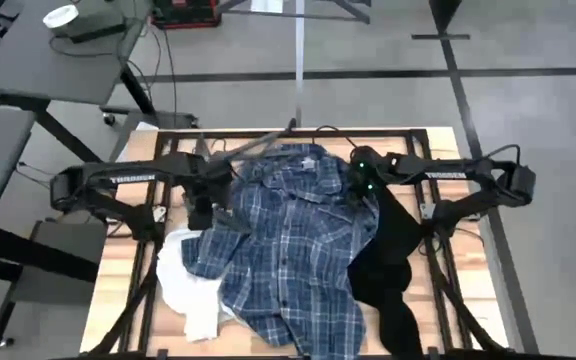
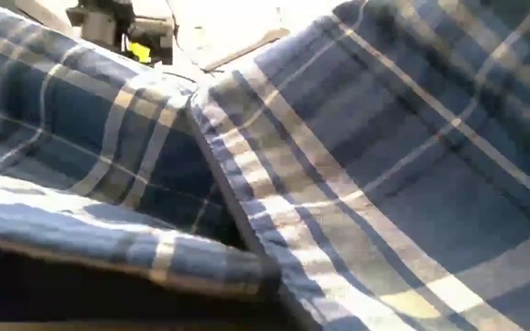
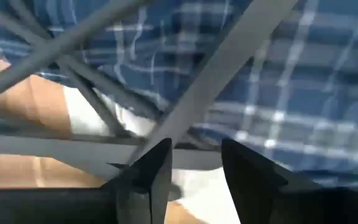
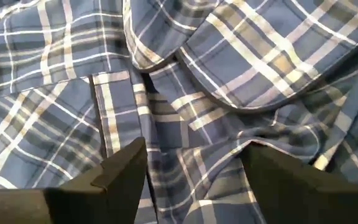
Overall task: Hang clothes
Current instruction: Hang the blue long sleeve polo on the rack
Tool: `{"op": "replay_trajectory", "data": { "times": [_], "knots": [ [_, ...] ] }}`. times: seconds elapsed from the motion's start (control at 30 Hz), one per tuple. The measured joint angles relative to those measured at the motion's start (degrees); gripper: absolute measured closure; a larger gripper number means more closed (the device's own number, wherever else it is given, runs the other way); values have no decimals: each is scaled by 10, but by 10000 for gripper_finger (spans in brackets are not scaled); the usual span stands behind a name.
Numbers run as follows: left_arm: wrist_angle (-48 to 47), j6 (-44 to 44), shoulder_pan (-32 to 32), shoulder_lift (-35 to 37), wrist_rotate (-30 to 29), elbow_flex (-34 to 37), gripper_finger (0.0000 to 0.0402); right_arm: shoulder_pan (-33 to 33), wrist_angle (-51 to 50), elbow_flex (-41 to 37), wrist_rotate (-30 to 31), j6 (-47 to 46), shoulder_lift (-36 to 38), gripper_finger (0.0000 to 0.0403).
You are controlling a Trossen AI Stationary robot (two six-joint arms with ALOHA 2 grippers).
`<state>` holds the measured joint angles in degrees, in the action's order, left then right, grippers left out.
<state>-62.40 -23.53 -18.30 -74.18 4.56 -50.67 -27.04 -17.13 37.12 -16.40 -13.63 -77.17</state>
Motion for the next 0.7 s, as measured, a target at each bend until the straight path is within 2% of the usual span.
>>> {"op": "replay_trajectory", "data": {
  "times": [0.2, 0.57, 0.7],
  "knots": [
    [40, -8, 4, 0, -62, 19, 281, 7, -4, 0, 0, -2, 0, 157],
    [72, -39, 5, 1, -44, 62, 281, 19, -3, 0, -1, -3, 0, 157],
    [124, -51, 5, 1, -46, 72, 281, 19, -2, 0, -1, -4, 0, 157]
  ]
}}
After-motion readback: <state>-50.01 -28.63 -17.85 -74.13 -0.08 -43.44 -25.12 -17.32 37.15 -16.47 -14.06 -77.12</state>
